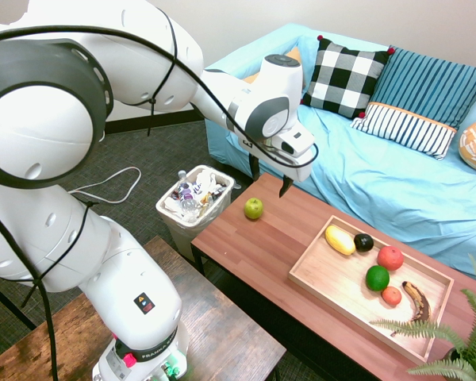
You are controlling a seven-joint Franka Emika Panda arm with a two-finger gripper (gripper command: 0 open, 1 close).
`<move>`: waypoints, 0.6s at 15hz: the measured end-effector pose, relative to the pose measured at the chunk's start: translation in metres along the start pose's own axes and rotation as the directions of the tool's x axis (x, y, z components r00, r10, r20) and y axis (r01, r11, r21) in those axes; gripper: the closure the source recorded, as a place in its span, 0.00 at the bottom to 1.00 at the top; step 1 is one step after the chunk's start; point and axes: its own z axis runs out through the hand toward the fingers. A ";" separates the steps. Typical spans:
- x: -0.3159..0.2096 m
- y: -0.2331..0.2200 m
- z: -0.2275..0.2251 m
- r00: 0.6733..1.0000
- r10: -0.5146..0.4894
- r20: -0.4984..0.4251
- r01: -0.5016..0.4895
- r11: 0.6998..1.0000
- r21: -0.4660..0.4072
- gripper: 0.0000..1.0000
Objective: Put the apple in the tray
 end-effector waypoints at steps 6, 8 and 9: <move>-0.022 -0.041 0.027 0.999 0.028 -0.036 -0.028 1.000 0.009 0.00; -0.034 -0.069 0.053 0.999 0.032 -0.044 -0.032 0.999 0.003 0.00; -0.038 -0.083 0.067 0.998 0.038 -0.050 -0.038 0.999 -0.002 0.00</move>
